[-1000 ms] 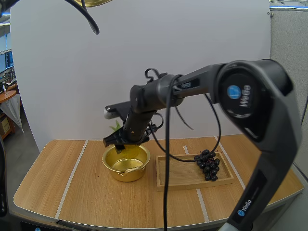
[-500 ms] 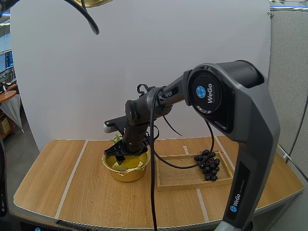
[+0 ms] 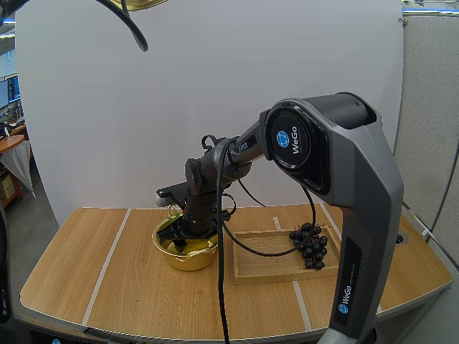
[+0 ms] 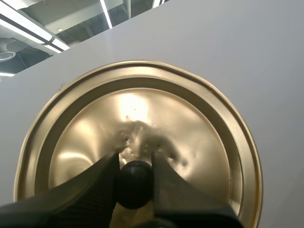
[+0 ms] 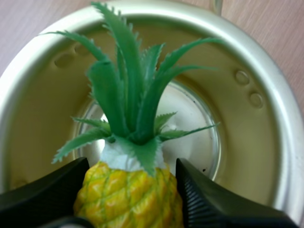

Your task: Open the pot, put the pineapple inside, and close it

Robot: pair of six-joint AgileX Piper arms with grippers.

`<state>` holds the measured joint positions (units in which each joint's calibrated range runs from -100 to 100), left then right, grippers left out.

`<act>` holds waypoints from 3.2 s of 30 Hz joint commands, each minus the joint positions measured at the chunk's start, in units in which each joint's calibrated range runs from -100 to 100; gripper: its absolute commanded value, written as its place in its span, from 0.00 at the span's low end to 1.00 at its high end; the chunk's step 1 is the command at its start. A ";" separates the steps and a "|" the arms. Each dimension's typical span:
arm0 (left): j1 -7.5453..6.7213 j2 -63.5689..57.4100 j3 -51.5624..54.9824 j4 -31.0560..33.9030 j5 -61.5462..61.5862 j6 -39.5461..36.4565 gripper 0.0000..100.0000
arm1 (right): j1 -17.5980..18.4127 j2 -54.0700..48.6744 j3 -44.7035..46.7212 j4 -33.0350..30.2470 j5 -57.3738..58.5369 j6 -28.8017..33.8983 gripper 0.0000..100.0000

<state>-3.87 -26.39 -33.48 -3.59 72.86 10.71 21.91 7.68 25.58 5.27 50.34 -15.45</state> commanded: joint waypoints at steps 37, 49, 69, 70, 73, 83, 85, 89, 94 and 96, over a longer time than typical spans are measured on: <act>-0.16 -0.47 -0.35 0.05 -2.12 -0.08 0.00 | -0.48 -52.20 5.44 -7.06 21.41 1.86 1.00; -0.16 -0.47 -0.35 0.05 -2.12 -0.08 0.00 | -0.48 -67.42 10.30 -6.98 32.11 2.40 0.00; -0.16 -0.47 -0.35 0.05 -2.12 -0.08 0.00 | -0.48 -68.82 10.30 -5.99 32.11 2.40 0.00; -0.16 -0.47 -0.35 0.05 -2.12 -0.08 0.00 | -0.48 -68.82 10.30 -5.99 32.11 2.40 0.00; -0.16 -0.47 -0.35 0.05 -2.12 -0.08 0.00 | -0.48 -68.82 10.30 -5.99 32.11 2.40 0.00; -0.16 -0.47 -0.35 -0.57 2.74 -0.58 0.00 | -0.48 -68.82 10.30 -5.99 32.11 2.40 0.00; -0.16 -0.47 -0.35 -0.57 9.44 -0.58 0.00 | -0.48 -68.82 10.30 -5.99 32.11 2.40 0.00; -0.16 0.47 -0.35 -0.57 23.68 -0.58 0.00 | -0.48 -68.82 10.30 -5.99 32.11 2.40 0.00; -0.16 2.46 1.81 -0.57 27.14 1.10 0.00 | -0.48 -68.82 10.30 -5.99 32.11 2.40 0.00; -0.16 3.21 3.70 -0.57 27.14 3.04 0.00 | -0.48 -68.82 10.30 -5.99 32.11 2.40 0.00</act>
<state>-3.87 -24.18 -31.37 -3.59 99.53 11.91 21.70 -60.53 35.66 -0.82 82.17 -13.04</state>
